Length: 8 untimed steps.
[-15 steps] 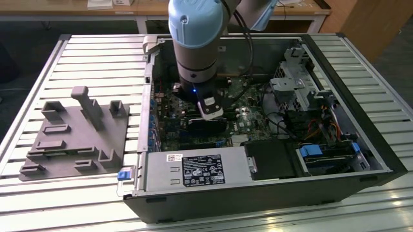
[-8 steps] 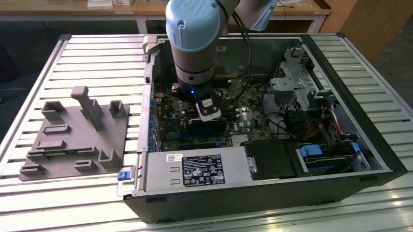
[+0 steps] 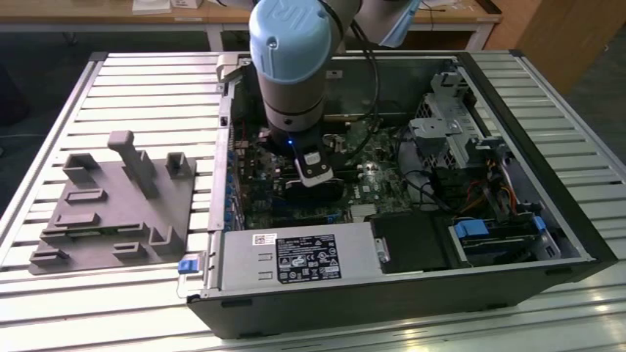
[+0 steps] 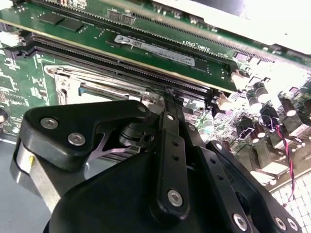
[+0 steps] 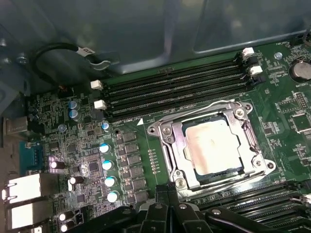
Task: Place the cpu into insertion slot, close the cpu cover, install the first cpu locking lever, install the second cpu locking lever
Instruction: 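Install the second cpu locking lever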
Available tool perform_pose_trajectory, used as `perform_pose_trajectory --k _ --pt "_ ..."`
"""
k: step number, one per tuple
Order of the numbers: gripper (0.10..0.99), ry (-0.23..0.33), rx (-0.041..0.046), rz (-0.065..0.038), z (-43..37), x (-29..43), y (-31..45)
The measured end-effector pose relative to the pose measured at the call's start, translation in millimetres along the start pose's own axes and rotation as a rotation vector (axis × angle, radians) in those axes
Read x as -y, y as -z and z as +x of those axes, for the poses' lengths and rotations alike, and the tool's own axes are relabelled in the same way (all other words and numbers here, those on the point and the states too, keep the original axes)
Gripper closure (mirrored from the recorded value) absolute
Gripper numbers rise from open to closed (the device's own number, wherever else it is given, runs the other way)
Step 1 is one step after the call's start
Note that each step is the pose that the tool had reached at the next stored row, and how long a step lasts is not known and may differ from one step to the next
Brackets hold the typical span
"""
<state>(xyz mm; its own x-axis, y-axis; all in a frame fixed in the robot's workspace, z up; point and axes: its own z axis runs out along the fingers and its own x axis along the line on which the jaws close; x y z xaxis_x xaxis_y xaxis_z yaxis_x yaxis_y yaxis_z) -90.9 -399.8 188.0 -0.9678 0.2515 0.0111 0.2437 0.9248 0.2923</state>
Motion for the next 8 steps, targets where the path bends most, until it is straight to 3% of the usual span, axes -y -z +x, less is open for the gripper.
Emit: perform_pose_trajectory --k 4,8 --pt "0.98 0.0 0.0002 0.0 0.0 -0.8 2.4" --pt "0.98 0.0 0.0 0.0 0.2 -4.1 13.2"
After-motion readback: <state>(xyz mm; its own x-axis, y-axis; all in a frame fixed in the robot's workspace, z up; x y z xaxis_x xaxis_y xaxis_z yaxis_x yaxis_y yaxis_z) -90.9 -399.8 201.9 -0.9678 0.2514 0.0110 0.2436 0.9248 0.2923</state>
